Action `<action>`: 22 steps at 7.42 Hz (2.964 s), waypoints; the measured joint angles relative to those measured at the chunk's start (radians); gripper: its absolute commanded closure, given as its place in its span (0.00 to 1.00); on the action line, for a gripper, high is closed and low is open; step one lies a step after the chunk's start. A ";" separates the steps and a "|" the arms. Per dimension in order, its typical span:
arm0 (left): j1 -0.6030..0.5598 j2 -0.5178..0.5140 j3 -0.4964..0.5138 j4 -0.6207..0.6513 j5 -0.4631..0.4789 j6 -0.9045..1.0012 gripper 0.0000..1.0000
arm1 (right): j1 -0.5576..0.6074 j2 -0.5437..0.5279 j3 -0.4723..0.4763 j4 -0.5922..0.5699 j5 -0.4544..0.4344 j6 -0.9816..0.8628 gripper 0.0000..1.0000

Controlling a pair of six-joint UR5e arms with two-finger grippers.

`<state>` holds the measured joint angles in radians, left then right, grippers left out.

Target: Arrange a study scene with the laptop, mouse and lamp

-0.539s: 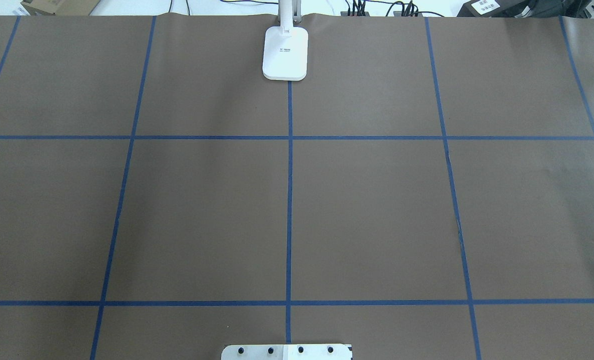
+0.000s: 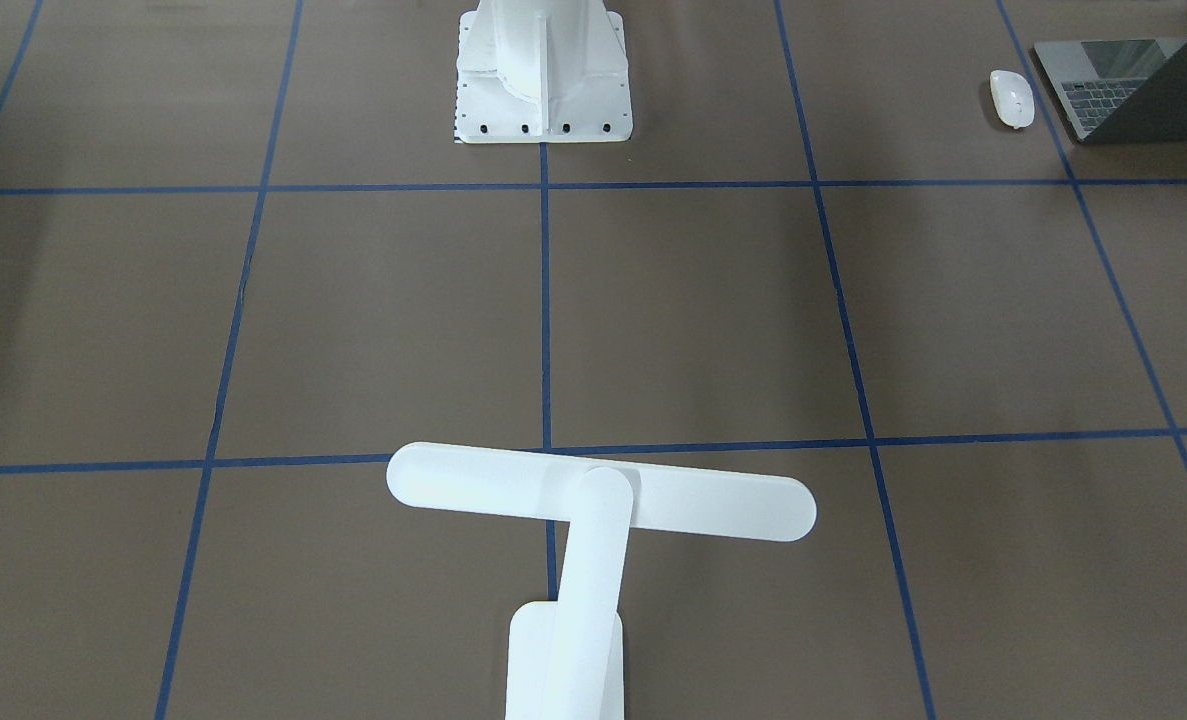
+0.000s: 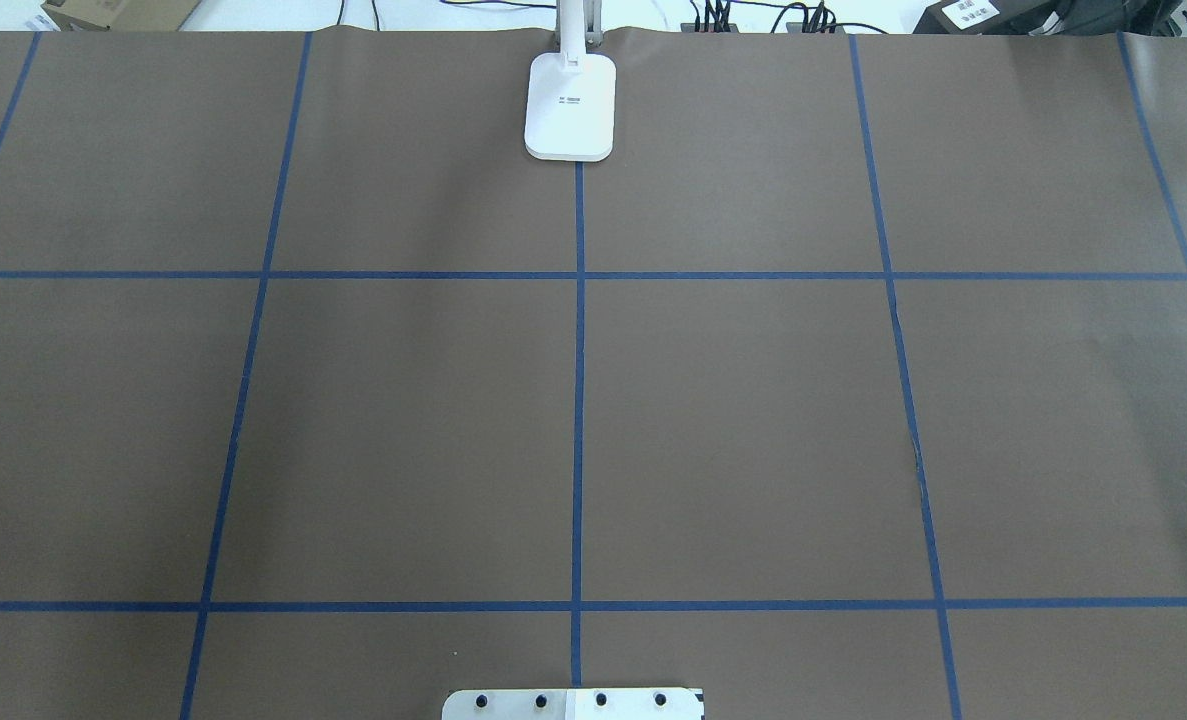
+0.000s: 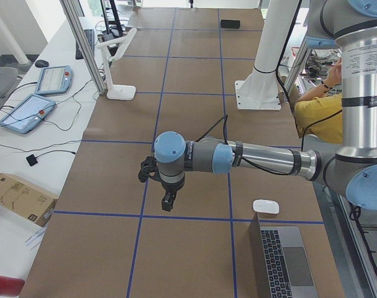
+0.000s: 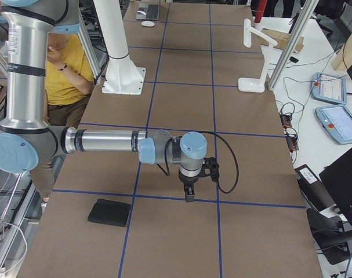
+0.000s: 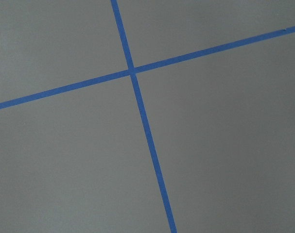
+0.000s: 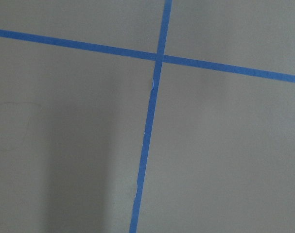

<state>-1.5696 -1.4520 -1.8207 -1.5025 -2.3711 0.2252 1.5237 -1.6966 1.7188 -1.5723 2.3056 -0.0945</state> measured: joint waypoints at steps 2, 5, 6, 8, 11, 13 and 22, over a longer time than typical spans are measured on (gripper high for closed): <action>0.000 -0.027 0.002 0.005 0.001 0.003 0.00 | 0.000 0.000 0.000 0.000 0.000 0.000 0.00; -0.026 -0.037 0.029 -0.004 -0.004 0.004 0.00 | 0.000 0.000 -0.002 0.000 0.000 -0.001 0.00; -0.059 -0.034 0.042 -0.016 0.001 0.004 0.00 | 0.000 0.000 -0.004 0.000 0.000 -0.001 0.00; -0.155 -0.026 0.093 -0.031 0.003 0.004 0.00 | 0.000 0.000 -0.006 0.000 0.000 -0.001 0.00; -0.310 0.007 0.186 -0.085 0.008 -0.023 0.00 | 0.000 0.000 -0.007 0.000 0.000 -0.001 0.00; -0.369 0.078 0.172 -0.087 0.014 -0.130 0.00 | 0.000 0.000 -0.006 0.000 0.000 -0.001 0.00; -0.460 0.340 -0.153 0.408 0.122 -0.702 0.06 | 0.000 -0.001 -0.008 0.000 -0.001 0.000 0.00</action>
<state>-2.0298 -1.1125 -1.9735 -1.0942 -2.2489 -0.4765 1.5232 -1.6979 1.7110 -1.5723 2.3046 -0.0948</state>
